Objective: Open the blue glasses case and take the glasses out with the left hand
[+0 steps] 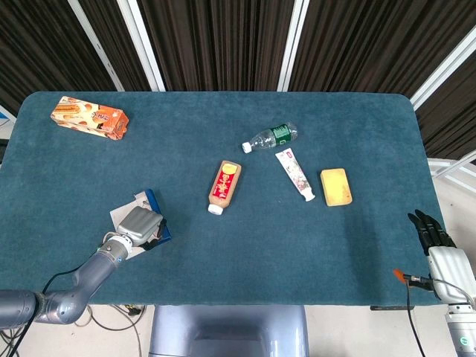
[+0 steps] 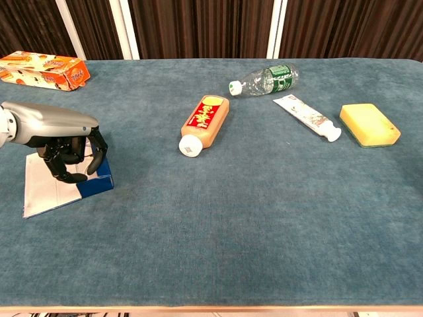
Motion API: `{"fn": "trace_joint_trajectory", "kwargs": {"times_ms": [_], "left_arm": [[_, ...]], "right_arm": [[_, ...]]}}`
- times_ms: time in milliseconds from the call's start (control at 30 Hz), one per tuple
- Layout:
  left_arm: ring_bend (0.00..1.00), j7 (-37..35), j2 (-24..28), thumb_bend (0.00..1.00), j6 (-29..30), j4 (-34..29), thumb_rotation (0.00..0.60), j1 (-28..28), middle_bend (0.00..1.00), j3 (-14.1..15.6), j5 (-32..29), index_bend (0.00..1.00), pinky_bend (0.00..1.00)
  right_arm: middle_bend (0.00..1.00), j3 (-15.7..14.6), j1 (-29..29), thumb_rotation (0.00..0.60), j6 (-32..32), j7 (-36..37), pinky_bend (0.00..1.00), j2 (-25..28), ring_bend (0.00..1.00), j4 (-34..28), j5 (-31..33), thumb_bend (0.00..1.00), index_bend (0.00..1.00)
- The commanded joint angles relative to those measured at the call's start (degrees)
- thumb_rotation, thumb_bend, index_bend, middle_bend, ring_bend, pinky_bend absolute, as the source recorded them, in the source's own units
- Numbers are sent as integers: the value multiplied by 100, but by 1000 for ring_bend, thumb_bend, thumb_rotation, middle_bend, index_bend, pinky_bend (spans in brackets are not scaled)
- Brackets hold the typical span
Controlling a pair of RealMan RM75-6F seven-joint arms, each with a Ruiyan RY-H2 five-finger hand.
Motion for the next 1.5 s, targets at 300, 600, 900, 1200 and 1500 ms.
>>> {"fn": "trace_joint_trajectory", "kwargs": {"times_ms": [300, 600, 900, 1200, 1500], "left_arm": [[837, -20, -91, 218, 315, 90, 600, -9, 951, -139, 229, 257, 918], [837, 106, 83, 195, 105, 126, 600, -136, 951, -42, 299, 252, 918], [837, 172, -121, 195, 79, 368, 600, -154, 951, 31, 464, 249, 918], [846, 103, -456, 196, 218, 792, 600, -109, 958, -70, 548, 249, 925], [849, -55, -841, 206, 357, 1283, 600, -82, 965, -329, 543, 256, 930]], "right_arm": [[0, 4, -1, 600, -2, -8, 187, 0, 0, -10, 18, 159, 0], [0, 12, 3, 600, -6, -29, 187, -11, 0, -16, 36, 159, 0], [0, 21, 0, 600, -4, -29, 187, -15, 0, -21, 58, 159, 0], [0, 25, 3, 600, -13, -22, 187, -14, 0, -21, 71, 159, 0], [0, 26, 4, 600, -28, -18, 187, -8, 0, -34, 88, 160, 0]]}}
